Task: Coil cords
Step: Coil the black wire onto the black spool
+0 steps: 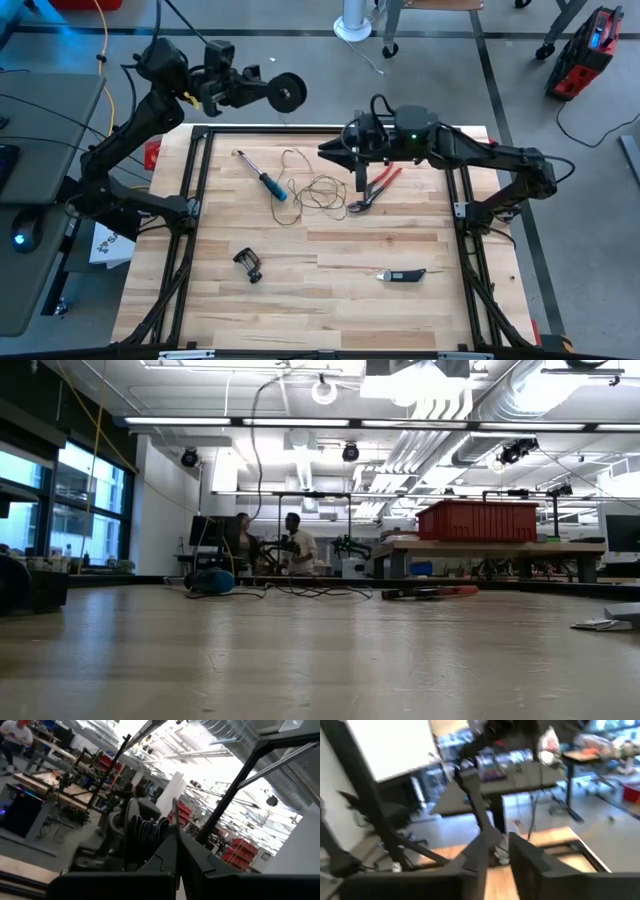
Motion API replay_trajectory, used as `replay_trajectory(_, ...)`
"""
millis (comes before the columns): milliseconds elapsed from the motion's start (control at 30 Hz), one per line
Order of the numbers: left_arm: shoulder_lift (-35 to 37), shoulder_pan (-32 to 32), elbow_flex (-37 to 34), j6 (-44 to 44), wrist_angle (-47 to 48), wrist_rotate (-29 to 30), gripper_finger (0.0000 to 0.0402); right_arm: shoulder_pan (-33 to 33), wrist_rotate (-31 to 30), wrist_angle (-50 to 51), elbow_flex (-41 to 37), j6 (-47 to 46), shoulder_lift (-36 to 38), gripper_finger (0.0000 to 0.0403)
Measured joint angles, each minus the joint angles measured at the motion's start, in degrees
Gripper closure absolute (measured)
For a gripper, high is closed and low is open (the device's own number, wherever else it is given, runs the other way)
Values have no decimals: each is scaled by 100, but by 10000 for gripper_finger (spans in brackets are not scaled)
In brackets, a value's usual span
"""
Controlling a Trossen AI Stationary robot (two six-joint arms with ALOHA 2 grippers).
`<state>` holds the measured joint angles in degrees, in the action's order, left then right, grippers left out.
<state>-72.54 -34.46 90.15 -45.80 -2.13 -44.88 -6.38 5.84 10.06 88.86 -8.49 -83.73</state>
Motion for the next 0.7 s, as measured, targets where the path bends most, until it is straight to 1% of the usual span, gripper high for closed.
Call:
replay_trajectory(100, 18, 59, 0, 49, -33, 0, 401, -13, -353, 179, 0, 98, -102, 282)
replay_trajectory(233, 22, 112, 0, 67, -262, 71, 401, -15, -419, 135, 0, 120, -331, 249)
replay_trajectory(367, 18, 116, 0, 100, -284, 128, 401, -11, -913, -37, -2, 420, -670, 241)
replay_trajectory(600, 18, 116, 0, 105, -297, 333, 401, -43, -1049, -1038, -2, 804, -1183, 240)
replay_trajectory(700, 18, 116, 0, 105, -294, 345, 401, -41, -1059, -1237, -2, 996, -1277, 240)
